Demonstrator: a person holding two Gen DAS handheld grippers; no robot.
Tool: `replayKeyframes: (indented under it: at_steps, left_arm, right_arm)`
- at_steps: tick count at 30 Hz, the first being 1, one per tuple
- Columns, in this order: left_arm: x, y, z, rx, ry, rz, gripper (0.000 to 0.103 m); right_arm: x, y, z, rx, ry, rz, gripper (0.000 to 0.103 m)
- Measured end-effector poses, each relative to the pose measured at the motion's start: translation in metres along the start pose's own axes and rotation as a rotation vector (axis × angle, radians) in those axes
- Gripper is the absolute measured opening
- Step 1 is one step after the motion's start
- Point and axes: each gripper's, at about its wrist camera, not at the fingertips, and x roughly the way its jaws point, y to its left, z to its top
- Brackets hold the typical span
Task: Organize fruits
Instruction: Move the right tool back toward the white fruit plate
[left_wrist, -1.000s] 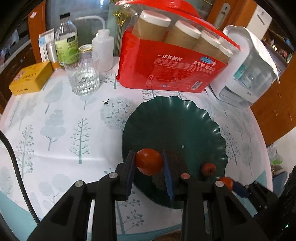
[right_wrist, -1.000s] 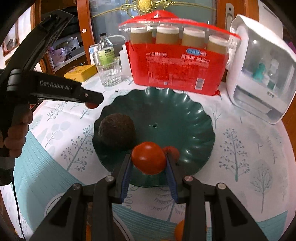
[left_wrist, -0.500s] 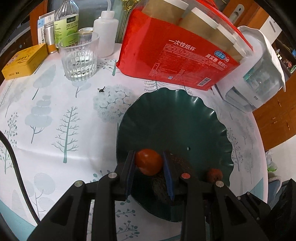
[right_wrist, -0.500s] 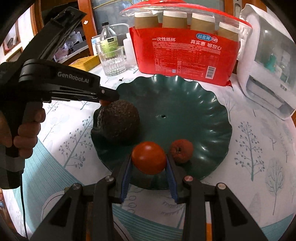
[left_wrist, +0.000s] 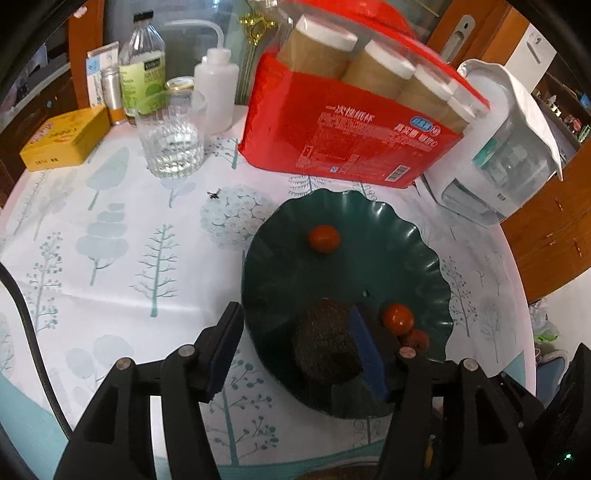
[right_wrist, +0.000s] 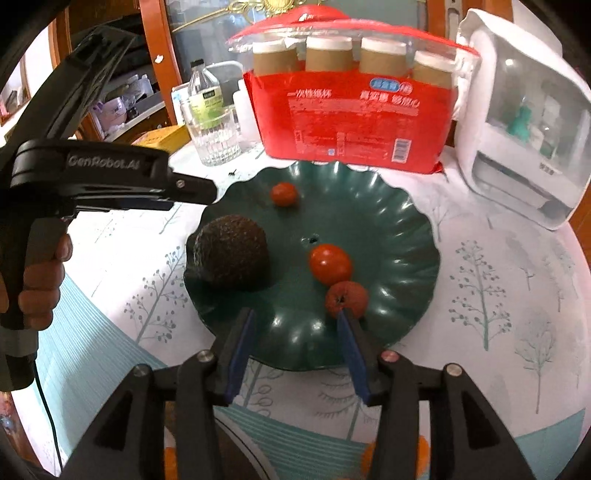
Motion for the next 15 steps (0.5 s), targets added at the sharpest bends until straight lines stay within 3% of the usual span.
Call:
replayKeyframes:
  at_steps: [7,15]
  left_arm:
    - [-0.04,0.0,-0.016,-0.002,-0.022,0.004,0.059]
    - [-0.076,0.002,-0.056,0.019,0.011,0.004,0.059]
  right_arm:
    - [-0.033,0.003,-0.006,0.003,-0.033,-0.039,0.047]
    - [-0.073,0.017,-0.025,0.019,-0.058,-0.083,0.047]
